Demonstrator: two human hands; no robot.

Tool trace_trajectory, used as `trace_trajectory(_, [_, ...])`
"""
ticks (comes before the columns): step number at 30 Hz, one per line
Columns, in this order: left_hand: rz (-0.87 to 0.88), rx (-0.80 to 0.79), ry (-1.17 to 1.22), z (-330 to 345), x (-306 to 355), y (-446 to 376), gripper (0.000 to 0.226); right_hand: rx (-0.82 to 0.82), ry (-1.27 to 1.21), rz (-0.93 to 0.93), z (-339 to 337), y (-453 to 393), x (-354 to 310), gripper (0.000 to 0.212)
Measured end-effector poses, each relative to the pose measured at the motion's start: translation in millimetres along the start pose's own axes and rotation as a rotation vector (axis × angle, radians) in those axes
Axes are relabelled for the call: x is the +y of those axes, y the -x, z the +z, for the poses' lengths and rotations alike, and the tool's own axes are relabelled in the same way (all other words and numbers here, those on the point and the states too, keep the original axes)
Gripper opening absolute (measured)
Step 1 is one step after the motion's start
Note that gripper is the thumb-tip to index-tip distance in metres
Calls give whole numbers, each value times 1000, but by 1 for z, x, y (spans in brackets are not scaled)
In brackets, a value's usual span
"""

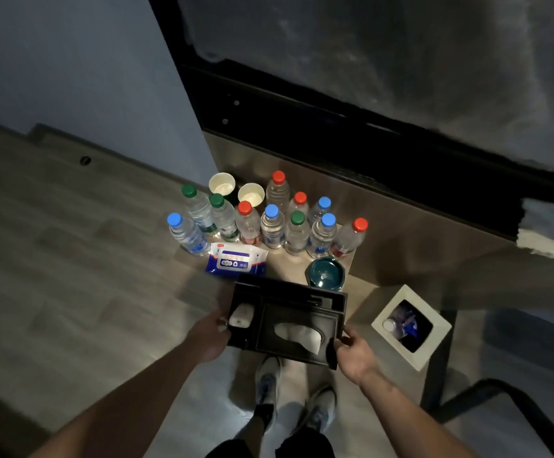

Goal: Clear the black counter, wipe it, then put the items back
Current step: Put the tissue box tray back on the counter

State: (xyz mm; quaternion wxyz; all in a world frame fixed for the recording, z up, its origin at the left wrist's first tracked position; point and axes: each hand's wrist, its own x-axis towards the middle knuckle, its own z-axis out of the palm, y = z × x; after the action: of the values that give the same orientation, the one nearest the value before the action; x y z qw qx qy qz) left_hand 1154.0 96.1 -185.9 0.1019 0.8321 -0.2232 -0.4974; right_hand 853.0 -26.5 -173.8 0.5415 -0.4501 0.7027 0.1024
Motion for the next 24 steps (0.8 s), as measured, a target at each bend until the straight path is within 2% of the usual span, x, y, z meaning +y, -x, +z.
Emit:
trace_trajectory(2, [24, 24, -35, 4, 0, -4, 44, 36, 46, -9, 5, 2, -2, 45])
trace_trajectory(11, [128, 148, -137, 14, 6, -10, 36, 145, 230, -104, 13, -1, -3, 37])
trace_trajectory(17, [168, 194, -236, 13, 9, 0, 30, 185, 233, -128, 13, 17, 1, 29])
trace_trajectory(24, [244, 192, -292, -10, -10, 79, 26, 159, 217, -230, -5, 103, 26, 39])
